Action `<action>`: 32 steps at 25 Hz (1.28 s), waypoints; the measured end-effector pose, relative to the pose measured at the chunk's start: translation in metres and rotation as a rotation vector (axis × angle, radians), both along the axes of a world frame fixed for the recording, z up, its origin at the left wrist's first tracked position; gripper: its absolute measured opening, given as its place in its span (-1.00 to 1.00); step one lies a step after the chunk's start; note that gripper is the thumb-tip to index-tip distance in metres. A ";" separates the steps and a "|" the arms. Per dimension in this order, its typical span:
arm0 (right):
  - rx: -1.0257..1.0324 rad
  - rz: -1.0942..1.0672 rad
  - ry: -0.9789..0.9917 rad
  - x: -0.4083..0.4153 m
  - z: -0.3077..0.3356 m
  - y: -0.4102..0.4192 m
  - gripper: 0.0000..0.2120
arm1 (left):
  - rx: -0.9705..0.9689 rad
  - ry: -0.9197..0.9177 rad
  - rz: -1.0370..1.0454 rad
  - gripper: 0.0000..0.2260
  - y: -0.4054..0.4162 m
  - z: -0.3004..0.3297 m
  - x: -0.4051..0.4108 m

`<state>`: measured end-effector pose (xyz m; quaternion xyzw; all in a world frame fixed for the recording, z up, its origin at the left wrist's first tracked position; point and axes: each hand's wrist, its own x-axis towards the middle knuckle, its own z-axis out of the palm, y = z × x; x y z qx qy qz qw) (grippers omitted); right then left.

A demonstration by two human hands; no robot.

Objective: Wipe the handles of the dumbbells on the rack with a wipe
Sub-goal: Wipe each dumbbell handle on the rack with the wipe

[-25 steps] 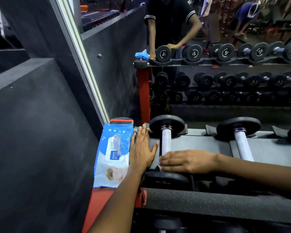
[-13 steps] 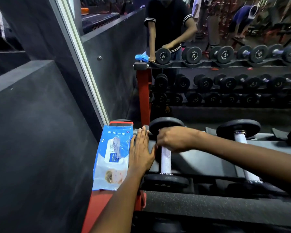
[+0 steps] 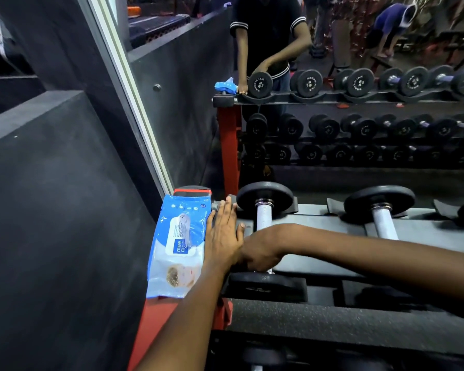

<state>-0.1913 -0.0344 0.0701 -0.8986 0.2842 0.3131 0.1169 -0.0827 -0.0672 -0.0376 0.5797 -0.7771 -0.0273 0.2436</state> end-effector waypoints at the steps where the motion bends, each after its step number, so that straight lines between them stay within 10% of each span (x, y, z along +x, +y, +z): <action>1: 0.010 -0.017 -0.062 -0.004 0.002 0.002 -0.67 | -0.002 0.001 0.003 -0.35 0.000 -0.001 0.000; 6: 0.050 -0.108 -0.297 -0.073 0.033 0.008 -0.51 | 0.002 -0.006 0.009 -0.38 0.001 -0.002 0.000; 12: -0.749 0.184 -0.429 -0.078 0.019 -0.031 -0.60 | -0.007 0.008 0.017 -0.41 0.003 0.000 0.000; 18: -1.030 0.305 -0.380 -0.133 -0.025 -0.037 -0.56 | -0.010 -0.017 0.027 -0.42 -0.001 -0.001 0.000; 32: -0.941 0.321 -0.481 -0.095 -0.028 -0.051 -0.62 | -0.026 0.005 0.022 -0.40 0.001 -0.002 0.001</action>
